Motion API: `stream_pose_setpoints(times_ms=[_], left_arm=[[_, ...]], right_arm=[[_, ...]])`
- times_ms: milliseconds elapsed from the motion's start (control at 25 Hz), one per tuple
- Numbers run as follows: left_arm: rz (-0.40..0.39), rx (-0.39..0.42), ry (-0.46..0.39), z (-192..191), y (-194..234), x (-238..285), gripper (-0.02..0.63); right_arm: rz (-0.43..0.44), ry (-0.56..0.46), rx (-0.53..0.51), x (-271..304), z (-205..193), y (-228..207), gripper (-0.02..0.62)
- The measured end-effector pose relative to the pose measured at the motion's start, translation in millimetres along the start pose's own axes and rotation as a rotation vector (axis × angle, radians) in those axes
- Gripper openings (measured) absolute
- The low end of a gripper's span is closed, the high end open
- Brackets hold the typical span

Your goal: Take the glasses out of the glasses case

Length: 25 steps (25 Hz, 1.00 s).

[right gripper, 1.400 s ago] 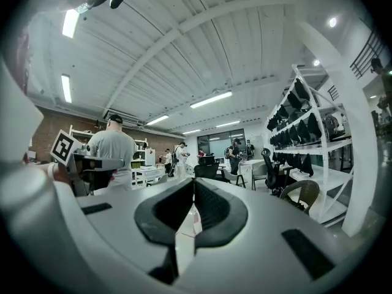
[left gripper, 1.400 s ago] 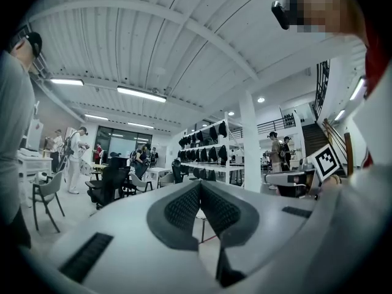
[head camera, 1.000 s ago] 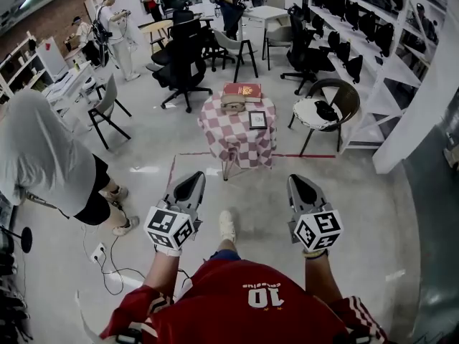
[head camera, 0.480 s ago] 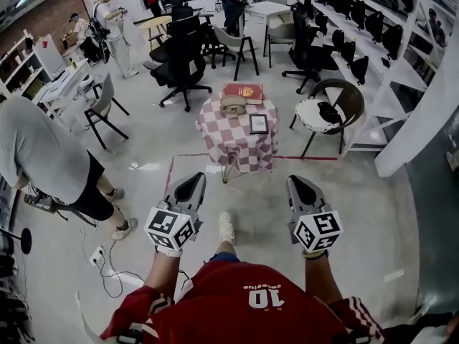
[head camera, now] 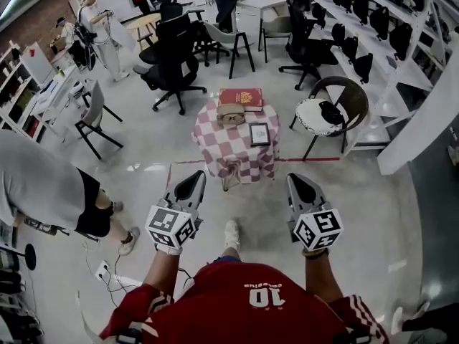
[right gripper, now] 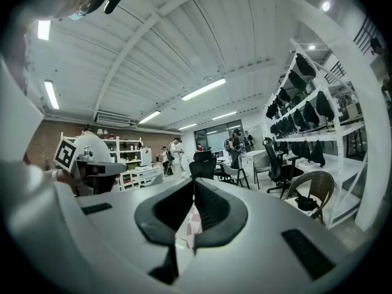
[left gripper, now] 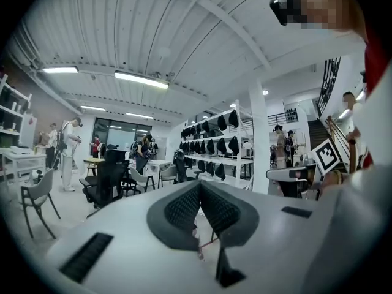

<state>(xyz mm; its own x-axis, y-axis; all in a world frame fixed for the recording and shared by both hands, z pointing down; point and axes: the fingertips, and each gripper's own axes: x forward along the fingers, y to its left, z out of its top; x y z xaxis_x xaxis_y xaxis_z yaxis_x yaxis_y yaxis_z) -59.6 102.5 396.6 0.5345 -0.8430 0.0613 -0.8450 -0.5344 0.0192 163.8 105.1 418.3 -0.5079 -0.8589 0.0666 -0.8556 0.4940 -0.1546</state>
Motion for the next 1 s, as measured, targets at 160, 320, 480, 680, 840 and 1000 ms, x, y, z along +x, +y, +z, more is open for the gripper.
stream_pose_setpoints(times_ms=[160,320,480,680,840,1000], left_arm=[[-0.039,0.015,0.009,7,37,45,0.009],[-0.062,0.005,0.001,14,80,80,0.009],[-0.066,-0.024,-0.011,20,118,108,0.009],[-0.066,-0.041,-0.007,19,164,136,0.009],[-0.080,-0.046,-0.016,21,193,159,0.009],[-0.094,-0.060,-0.025,15,214,176,0.009]], right_arm=[[-0.032,0.004,-0.005,49,14,-15,0.021],[-0.048,0.005,-0.020,96,29,-19,0.021],[-0.062,0.014,-0.029,142,36,-27,0.021],[-0.058,0.005,-0.037,199,48,-30,0.021],[-0.071,0.006,-0.042,232,51,-32,0.021],[-0.080,0.019,-0.046,255,45,-34,0.021]])
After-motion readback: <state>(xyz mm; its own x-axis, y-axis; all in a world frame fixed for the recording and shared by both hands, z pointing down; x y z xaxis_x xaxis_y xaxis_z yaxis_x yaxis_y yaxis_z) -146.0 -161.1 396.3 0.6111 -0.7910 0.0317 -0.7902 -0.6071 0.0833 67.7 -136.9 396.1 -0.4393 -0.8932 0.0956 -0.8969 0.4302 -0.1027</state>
